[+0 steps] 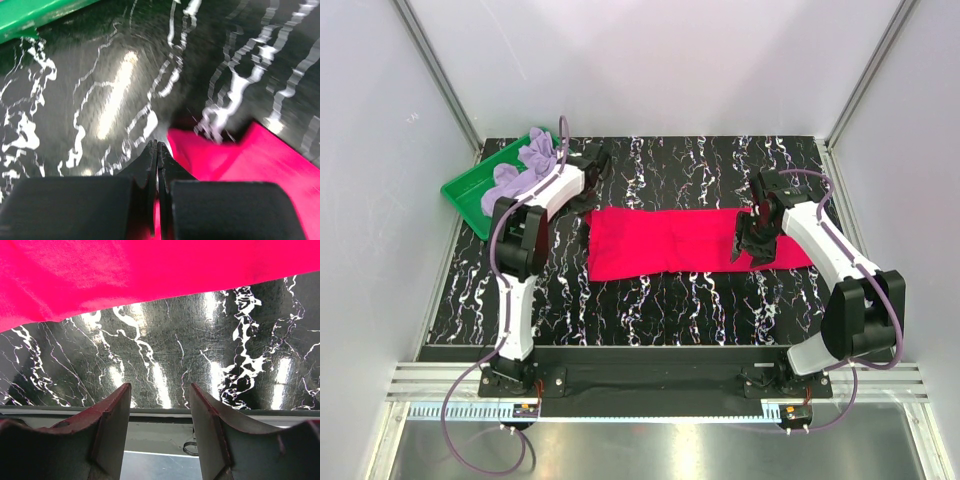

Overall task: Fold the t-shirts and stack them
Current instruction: Fold the tshirt

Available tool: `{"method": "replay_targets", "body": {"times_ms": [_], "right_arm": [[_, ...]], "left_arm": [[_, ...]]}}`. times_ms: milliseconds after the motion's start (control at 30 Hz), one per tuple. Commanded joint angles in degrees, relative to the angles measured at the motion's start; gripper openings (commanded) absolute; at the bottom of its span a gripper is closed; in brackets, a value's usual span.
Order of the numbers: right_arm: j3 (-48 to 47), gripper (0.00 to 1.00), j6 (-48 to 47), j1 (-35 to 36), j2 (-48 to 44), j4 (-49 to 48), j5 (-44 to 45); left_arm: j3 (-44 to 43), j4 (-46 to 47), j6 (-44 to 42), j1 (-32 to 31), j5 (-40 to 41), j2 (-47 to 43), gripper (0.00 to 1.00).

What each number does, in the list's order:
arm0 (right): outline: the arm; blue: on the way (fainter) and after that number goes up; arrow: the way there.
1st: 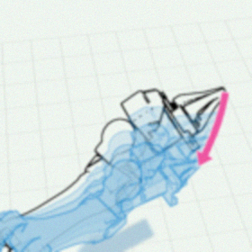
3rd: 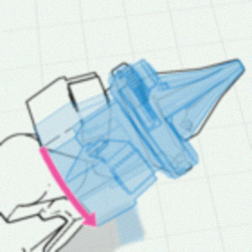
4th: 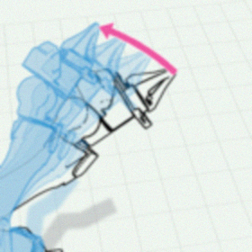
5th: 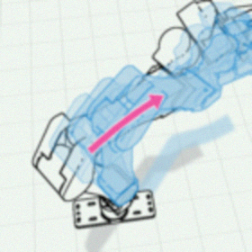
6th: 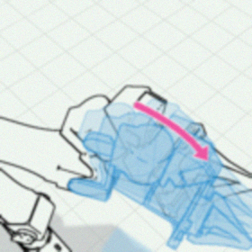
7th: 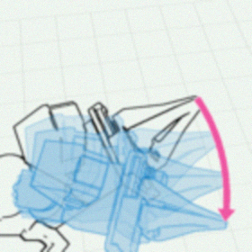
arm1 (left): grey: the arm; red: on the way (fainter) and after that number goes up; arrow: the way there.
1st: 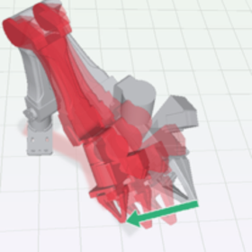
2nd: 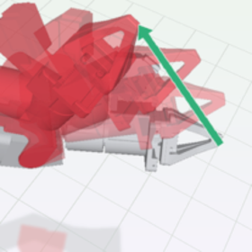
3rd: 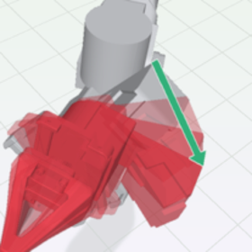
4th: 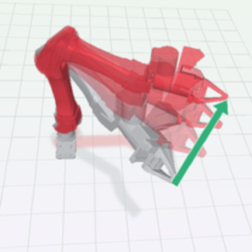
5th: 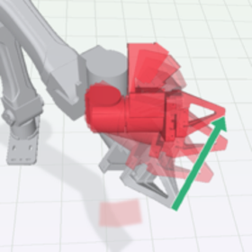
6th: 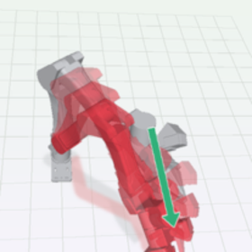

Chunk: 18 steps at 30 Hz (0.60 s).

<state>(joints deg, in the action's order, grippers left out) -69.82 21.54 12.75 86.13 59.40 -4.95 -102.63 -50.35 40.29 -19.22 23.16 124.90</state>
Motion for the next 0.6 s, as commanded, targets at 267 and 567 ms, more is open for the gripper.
{"method": "replay_targets", "body": {"times_ms": [267,567], "right_arm": [[0.1,0.58,2.0,0.0,0.5,-0.3,1.0],[-1.4,0.58,1.9,0.0,1.9,-1.0,0.6]], "left_arm": [[-1.6,-1.3,-0.3,0.2,7.9,-4.0,0.01],[5.9,3.9,1.6,-3.1,-6.1,-9.6,0.00]]}}
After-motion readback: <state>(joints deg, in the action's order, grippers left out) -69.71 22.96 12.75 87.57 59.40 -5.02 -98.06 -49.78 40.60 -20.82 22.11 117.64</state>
